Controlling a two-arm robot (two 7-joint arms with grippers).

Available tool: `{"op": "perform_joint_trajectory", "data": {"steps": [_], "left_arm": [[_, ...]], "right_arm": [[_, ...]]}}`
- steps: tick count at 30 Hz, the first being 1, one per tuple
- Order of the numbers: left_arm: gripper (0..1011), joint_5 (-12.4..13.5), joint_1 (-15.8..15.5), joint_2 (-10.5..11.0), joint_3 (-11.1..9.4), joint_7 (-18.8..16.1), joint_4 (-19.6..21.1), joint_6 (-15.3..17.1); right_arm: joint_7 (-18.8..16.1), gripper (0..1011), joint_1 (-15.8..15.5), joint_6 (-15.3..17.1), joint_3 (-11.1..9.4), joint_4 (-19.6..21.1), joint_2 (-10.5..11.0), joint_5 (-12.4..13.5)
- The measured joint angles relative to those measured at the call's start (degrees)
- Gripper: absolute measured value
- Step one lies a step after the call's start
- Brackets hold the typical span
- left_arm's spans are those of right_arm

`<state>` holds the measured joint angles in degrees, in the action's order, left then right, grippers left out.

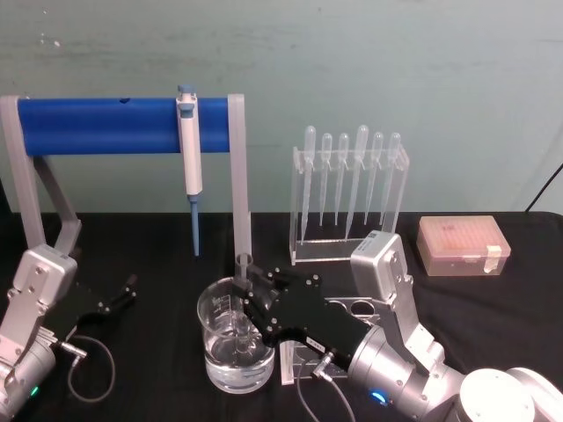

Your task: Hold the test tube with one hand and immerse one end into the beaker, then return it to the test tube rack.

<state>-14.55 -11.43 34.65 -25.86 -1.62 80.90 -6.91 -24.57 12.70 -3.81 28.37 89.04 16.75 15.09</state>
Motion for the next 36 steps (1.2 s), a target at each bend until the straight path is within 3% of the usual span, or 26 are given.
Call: {"op": "perform_joint_trajectory", "data": {"steps": [36], "left_arm": [[1000, 0.00, 0.00, 0.00, 0.00, 0.00, 0.00, 0.00]], "right_arm": [[0.00, 224, 0.00, 0.00, 0.00, 0.00, 0.00, 0.00]]}}
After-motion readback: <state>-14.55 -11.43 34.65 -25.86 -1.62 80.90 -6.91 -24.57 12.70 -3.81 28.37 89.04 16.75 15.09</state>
